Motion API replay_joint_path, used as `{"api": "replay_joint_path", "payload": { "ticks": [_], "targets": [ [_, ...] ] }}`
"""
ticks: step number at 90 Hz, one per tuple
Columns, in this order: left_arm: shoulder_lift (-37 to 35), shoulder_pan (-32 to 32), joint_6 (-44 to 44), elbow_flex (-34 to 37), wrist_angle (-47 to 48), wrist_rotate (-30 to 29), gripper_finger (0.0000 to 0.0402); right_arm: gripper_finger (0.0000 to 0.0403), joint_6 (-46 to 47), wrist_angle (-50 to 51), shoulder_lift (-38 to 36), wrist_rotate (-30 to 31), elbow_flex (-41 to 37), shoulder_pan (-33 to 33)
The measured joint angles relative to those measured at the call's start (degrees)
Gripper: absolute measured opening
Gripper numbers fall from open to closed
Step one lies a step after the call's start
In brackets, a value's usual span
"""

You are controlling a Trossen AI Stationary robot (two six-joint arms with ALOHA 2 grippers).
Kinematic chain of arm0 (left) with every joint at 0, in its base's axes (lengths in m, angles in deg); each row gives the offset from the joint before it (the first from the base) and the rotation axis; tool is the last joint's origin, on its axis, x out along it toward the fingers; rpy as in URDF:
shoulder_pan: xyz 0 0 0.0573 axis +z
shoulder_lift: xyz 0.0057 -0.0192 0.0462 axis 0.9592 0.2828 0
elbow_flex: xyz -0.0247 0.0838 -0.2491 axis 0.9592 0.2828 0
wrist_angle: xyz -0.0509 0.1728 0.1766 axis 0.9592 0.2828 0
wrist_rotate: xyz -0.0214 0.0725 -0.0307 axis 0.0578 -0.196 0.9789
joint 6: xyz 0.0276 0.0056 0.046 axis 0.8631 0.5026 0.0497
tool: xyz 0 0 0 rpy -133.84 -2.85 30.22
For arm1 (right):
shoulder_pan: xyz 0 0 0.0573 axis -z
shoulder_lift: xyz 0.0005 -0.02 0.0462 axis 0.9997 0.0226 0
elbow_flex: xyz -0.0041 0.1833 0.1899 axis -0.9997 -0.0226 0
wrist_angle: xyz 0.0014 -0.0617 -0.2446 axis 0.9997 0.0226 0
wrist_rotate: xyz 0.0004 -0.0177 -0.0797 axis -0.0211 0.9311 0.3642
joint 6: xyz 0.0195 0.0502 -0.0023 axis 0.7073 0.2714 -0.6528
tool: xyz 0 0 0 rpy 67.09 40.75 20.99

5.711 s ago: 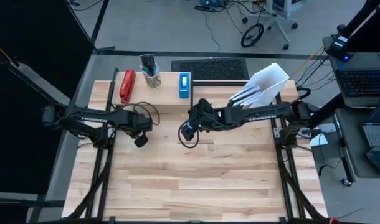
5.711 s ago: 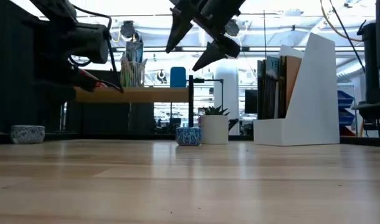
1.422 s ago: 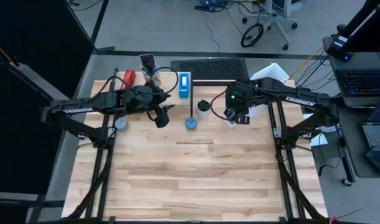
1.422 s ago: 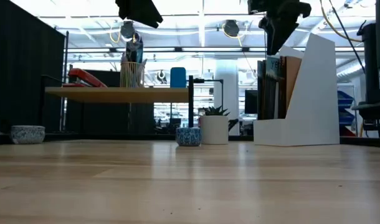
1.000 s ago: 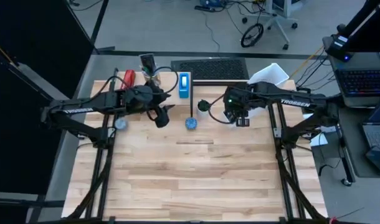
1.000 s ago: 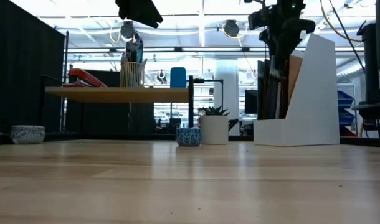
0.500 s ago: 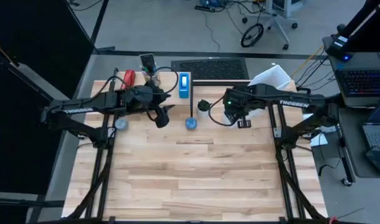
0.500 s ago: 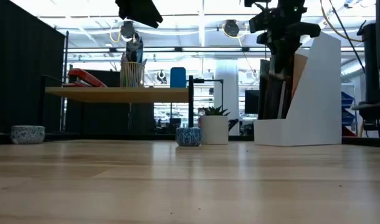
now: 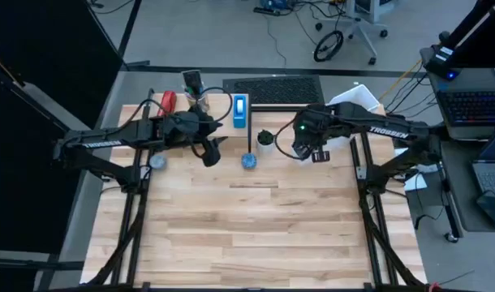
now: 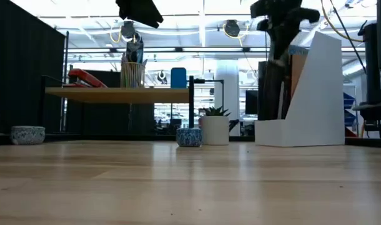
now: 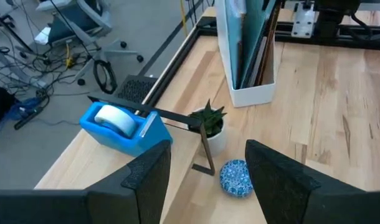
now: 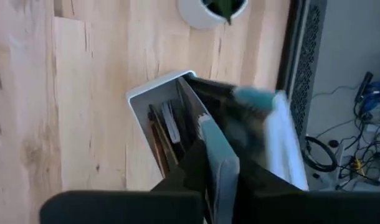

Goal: Stock shelves
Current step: Remove the blue book from the white book shelf

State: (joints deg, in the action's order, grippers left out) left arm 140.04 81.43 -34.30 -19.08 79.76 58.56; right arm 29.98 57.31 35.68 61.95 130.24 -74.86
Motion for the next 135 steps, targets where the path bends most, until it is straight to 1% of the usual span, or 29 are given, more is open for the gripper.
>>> {"api": "replay_joint_path", "payload": {
  "ticks": [8,45,71,87,109,122,129,135],
  "targets": [
    [0.0,0.0,0.0,0.0,0.0,0.0,0.0194,0.0009,0.5,1.9,0.0,0.0,3.1,0.0],
    [0.0,0.0,0.0,0.0,0.0,0.0,0.0194,0.0009,2.0,3.9,0.0,-0.1,18.0,0.0],
    [0.0,0.0,0.0,0.0,0.0,0.0,0.0194,0.0009,4.3,4.0,0.0,0.0,25.4,-0.1],
    [0.0,0.0,0.0,0.0,0.0,0.0,0.0194,0.0009,6.2,3.0,0.0,-0.3,27.5,-1.0],
    [0.0,0.0,0.0,0.0,0.0,0.0,0.0194,0.0009,6.6,-4.8,0.0,-1.5,28.1,-4.4],
    [0.0,0.0,0.0,0.0,0.0,0.0,0.0194,0.0009,10.5,-5.6,0.0,-2.0,28.1,-6.9],
    [0.0,0.0,0.0,0.0,0.0,0.0,0.0194,0.0009,14.3,-5.6,0.0,-5.1,28.1,-8.1],
    [0.0,0.0,0.0,0.0,0.0,0.0,0.0194,0.0009,18.7,-5.6,0.0,-9.6,28.1,-9.1]
  ]
}}
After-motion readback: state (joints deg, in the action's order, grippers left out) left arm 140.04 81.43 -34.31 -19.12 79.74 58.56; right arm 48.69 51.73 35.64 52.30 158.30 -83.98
